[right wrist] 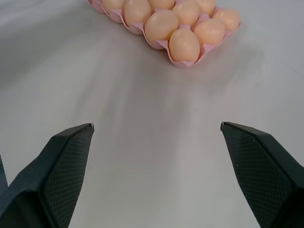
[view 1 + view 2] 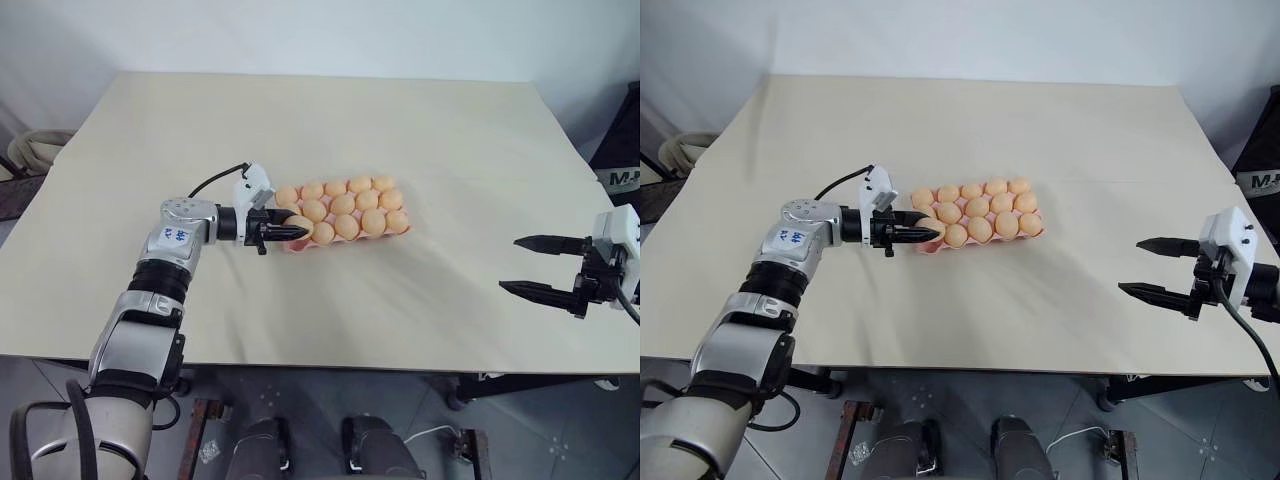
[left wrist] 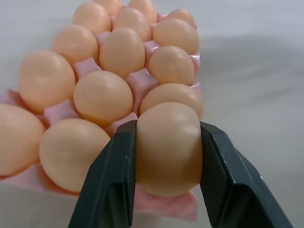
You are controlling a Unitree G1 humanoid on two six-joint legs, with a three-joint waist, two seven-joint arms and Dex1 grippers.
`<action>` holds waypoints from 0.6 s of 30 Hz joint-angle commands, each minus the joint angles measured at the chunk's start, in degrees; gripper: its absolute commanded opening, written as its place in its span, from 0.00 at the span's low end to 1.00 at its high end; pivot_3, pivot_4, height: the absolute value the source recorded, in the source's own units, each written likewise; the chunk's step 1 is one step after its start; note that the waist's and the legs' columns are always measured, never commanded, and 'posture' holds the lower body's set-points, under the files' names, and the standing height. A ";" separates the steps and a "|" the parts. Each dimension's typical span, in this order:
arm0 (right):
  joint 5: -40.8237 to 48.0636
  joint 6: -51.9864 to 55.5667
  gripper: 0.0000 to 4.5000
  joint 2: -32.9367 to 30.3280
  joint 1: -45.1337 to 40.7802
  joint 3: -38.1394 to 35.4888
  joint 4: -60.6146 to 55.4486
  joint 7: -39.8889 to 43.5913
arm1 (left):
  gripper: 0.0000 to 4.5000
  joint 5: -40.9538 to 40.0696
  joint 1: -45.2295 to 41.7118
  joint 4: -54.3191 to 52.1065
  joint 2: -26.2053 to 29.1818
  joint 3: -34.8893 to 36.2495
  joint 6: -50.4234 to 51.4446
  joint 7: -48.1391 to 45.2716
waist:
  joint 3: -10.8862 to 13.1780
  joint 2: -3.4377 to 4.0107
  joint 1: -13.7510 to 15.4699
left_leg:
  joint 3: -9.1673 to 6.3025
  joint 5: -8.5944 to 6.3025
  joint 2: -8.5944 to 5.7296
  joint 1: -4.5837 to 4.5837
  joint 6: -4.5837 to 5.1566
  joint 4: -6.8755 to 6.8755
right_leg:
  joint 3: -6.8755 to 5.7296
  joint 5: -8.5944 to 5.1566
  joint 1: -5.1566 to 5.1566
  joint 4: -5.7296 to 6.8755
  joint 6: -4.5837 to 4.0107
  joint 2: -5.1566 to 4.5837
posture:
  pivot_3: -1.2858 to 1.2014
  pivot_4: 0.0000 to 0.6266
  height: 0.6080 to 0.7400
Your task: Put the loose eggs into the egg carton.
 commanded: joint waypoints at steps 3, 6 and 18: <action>1.50 0.57 1.00 -1.46 1.16 -3.55 -3.00 -1.12 | 0.61 2.31 -2.44 2.66 0.38 0.29 -2.30 -0.47 | 0.00 0.00 0.04 | 0.00 0.00 0.00 0.00 0.00 0.01 | 0.00 0.00 0.00 0.03 0.00 0.01 | 0.52 0.24 1.00; 1.40 0.52 1.00 -1.54 0.69 -3.22 -2.62 -1.35 | 0.84 2.55 -2.64 2.37 0.87 0.68 -1.53 -0.69 | 0.00 0.00 0.13 | -0.01 0.00 0.00 0.00 0.00 0.02 | -0.01 0.00 0.00 0.03 0.00 0.00 | 0.52 0.24 1.00; -0.11 -1.19 1.00 -1.21 -6.02 1.41 2.15 0.11 | 0.99 0.96 -0.73 -5.64 9.00 6.00 -0.80 -1.40 | 0.00 0.00 -0.13 | -0.01 0.01 0.01 -0.02 0.00 0.05 | -0.01 0.00 -0.04 0.11 0.00 0.00 | 0.52 0.24 1.00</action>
